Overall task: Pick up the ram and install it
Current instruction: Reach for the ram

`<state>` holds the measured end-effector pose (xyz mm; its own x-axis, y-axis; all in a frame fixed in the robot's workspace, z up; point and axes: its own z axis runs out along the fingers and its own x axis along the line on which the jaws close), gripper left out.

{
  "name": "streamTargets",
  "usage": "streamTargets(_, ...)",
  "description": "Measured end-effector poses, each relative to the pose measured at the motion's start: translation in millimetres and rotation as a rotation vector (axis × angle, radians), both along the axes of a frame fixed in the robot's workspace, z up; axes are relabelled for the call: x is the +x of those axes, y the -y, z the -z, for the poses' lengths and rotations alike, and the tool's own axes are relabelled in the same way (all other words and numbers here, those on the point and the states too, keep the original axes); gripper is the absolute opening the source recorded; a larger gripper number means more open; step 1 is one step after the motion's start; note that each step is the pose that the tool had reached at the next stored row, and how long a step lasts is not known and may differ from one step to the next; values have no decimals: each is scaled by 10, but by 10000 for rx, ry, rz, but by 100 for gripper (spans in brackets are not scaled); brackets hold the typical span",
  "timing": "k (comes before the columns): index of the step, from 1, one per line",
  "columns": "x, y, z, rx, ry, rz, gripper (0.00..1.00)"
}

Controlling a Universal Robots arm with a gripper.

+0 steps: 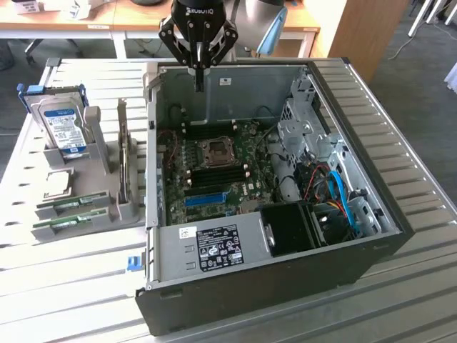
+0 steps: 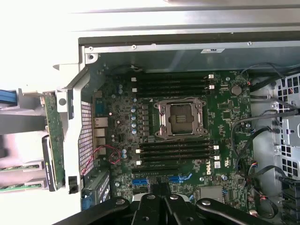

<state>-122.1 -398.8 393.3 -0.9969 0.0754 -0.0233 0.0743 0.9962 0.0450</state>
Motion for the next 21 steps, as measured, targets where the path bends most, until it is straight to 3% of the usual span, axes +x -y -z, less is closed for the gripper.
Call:
streamTargets(8, -60, 0, 1, 0, 0, 0, 11)
streamTargets(21, -330, 0, 1, 0, 0, -1, 11)
